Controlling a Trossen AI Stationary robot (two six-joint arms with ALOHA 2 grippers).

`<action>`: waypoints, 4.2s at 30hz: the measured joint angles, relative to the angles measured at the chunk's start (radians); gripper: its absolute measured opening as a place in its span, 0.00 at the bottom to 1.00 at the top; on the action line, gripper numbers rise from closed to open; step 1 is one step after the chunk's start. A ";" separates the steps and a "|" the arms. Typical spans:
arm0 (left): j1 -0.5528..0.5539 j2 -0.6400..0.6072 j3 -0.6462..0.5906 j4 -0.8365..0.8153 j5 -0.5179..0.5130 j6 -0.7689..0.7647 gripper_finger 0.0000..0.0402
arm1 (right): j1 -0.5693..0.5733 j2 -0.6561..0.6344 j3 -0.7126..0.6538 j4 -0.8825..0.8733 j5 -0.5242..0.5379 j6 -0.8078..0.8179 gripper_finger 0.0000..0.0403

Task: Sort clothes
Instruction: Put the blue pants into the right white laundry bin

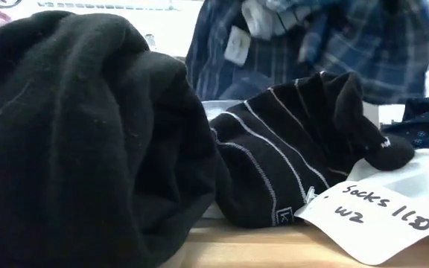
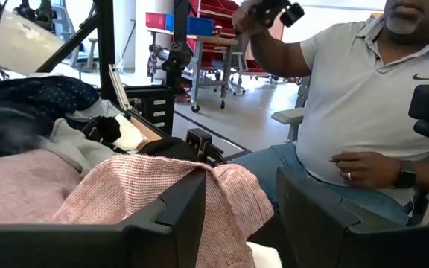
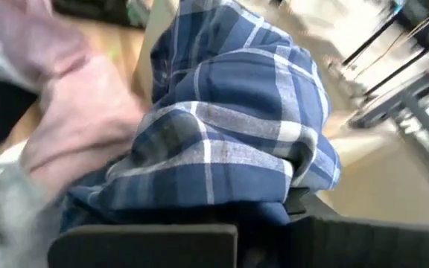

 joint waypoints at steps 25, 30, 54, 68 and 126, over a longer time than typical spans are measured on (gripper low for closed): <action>0.000 0.000 0.000 0.000 0.000 0.000 0.39 | 0.013 0.097 0.023 -0.082 -0.537 0.137 0.47; 0.000 0.000 0.000 0.000 0.000 0.000 0.39 | 0.013 0.098 0.023 -0.083 -0.527 0.125 0.34; 0.000 0.000 0.000 0.000 0.000 0.000 0.39 | -0.075 0.085 0.251 0.022 0.181 -0.393 0.00; 0.000 0.000 0.000 0.000 0.000 0.000 0.39 | -0.302 0.083 0.440 -0.041 0.255 -0.488 0.00; 0.000 0.000 0.000 0.000 0.000 0.000 0.39 | -0.953 0.079 0.208 -0.310 -0.586 -0.018 0.63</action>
